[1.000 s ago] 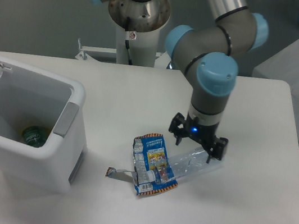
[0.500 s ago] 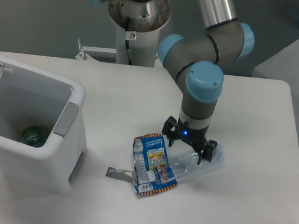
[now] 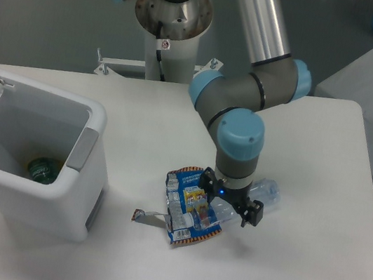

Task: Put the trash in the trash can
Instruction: 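Lower the gripper and close it on the clear plastic bottle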

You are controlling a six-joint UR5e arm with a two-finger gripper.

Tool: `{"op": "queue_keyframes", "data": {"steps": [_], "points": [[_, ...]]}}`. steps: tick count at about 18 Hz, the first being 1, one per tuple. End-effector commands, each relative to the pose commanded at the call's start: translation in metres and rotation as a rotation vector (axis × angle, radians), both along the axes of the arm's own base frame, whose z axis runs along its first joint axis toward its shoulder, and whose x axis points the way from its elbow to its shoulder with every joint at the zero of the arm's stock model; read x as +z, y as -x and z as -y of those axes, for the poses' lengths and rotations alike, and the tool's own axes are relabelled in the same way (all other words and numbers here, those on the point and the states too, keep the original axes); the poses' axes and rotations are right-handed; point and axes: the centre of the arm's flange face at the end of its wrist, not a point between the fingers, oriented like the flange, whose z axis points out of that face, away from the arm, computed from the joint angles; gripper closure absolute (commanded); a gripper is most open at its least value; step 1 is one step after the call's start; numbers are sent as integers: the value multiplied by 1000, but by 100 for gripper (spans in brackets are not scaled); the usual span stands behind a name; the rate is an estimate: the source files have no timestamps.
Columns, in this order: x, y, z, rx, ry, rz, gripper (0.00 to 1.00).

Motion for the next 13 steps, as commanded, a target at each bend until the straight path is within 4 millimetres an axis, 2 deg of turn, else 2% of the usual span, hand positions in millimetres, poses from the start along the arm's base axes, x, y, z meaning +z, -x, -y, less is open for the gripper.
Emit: {"op": "queue_keyframes", "data": {"steps": [3,4,7,13], "points": [[-19,-8,-9,-42,26,21,0],[-20,-8,-13,-49,23,19,0],[-23,-6,-25,-61,21,16,12],[-25,-4,-27,-61,24,18,31]]}}
